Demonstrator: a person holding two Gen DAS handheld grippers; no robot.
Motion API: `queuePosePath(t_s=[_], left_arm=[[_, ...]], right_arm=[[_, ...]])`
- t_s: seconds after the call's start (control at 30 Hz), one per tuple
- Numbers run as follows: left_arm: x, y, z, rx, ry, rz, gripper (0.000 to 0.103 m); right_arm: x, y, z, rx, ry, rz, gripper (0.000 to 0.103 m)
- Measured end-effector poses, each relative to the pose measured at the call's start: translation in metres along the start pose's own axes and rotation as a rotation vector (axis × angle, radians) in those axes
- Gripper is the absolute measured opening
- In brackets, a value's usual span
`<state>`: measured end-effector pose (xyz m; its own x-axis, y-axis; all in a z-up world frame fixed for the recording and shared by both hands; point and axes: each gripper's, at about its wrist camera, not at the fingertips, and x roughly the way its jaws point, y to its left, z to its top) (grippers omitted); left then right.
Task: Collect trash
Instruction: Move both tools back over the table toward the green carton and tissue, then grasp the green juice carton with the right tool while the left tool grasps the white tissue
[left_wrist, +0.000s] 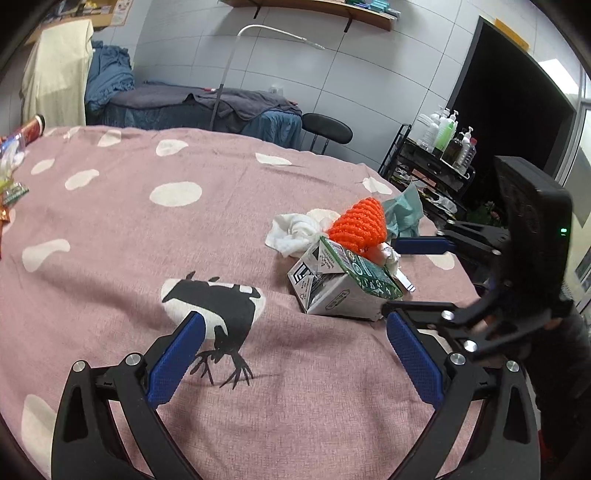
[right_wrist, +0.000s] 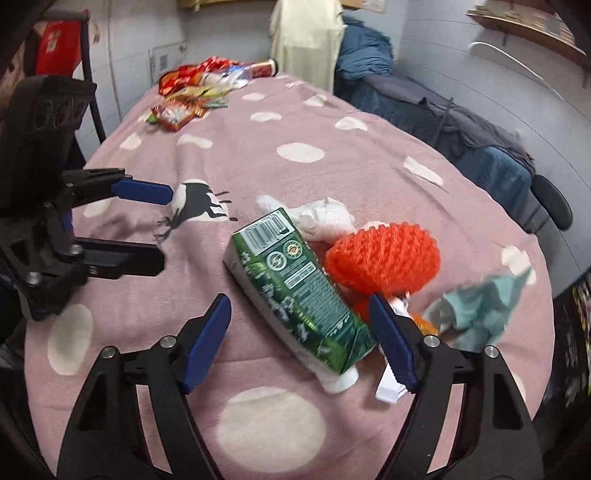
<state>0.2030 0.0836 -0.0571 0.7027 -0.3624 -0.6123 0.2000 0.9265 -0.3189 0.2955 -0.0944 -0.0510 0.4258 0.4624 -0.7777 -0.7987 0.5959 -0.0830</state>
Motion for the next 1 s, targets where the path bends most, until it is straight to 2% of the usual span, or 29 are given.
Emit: queuePosePath(t_s=[0.23,0.33,0.5,0.6,0.73,0.83,1.0], left_arm=[[0.01,0.0,-0.003,-0.006,0.044,-0.059,0.097],[0.01,0.001,-0.003,-0.012,0.047,-0.079,0.097],[0.011,0.005,-0.002,-0.031,0.057,-0.107,0.097],[0.01,0.004,0.0,-0.019,0.058,-0.112,0.097],[0.009,0.002,0.004,0.008,0.043,-0.095,0.097],[0.014,0.0,0.013,0.044,0.035,-0.04,0.096],[0.034,-0.013,0.036,0.157,0.047,0.056,0.085]], right_arm=[[0.046,0.002,0.012,-0.181,0.117,0.054,0.068],[0.057,0.005,0.016,-0.208,0.117,0.064,0.067],[0.061,0.008,0.019,-0.183,0.089,0.071,0.062],[0.048,0.003,0.019,-0.122,0.037,0.087,0.06],[0.01,-0.01,0.014,0.017,-0.098,0.14,0.052],[-0.018,-0.016,0.009,0.088,-0.173,0.116,0.052],[-0.048,-0.024,-0.004,0.191,-0.261,0.099,0.052]])
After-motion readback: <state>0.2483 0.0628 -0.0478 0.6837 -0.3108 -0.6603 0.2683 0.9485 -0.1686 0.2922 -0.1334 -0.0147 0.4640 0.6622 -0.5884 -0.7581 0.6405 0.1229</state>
